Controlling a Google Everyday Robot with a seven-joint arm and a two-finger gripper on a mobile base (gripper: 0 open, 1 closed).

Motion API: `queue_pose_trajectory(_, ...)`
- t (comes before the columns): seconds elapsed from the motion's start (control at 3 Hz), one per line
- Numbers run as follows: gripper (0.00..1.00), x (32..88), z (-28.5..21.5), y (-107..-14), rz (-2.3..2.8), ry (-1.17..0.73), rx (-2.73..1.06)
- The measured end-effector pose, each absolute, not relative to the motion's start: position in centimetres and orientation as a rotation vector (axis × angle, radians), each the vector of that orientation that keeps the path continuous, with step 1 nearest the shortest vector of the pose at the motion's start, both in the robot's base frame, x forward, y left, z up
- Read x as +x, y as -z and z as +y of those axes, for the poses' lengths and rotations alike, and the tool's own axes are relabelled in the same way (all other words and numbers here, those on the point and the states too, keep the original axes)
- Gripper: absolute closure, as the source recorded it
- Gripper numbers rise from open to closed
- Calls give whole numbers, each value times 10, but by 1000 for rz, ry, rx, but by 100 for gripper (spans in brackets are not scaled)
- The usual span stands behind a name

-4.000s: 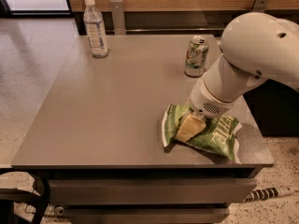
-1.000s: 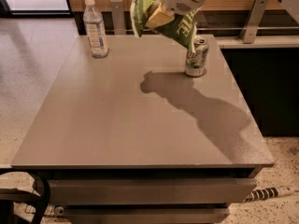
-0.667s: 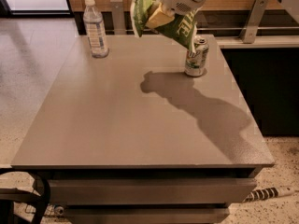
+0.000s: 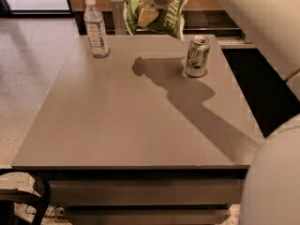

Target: Move green jalapeno chip bag near blue plastic bottle

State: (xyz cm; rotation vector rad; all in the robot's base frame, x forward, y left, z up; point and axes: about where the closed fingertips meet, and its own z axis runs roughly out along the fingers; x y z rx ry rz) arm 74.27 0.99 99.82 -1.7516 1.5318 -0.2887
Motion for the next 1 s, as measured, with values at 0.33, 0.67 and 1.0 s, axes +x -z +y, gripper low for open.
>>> queue_pose_trajectory(0.33,100,776,23,-973,1536,280,-1795)
queue_pose_trajectory(0.67,100,784,35,-953,1548,224,-1791)
queue_pose_trajectory(1.0,100,792,53,-920,1551,138,-1788)
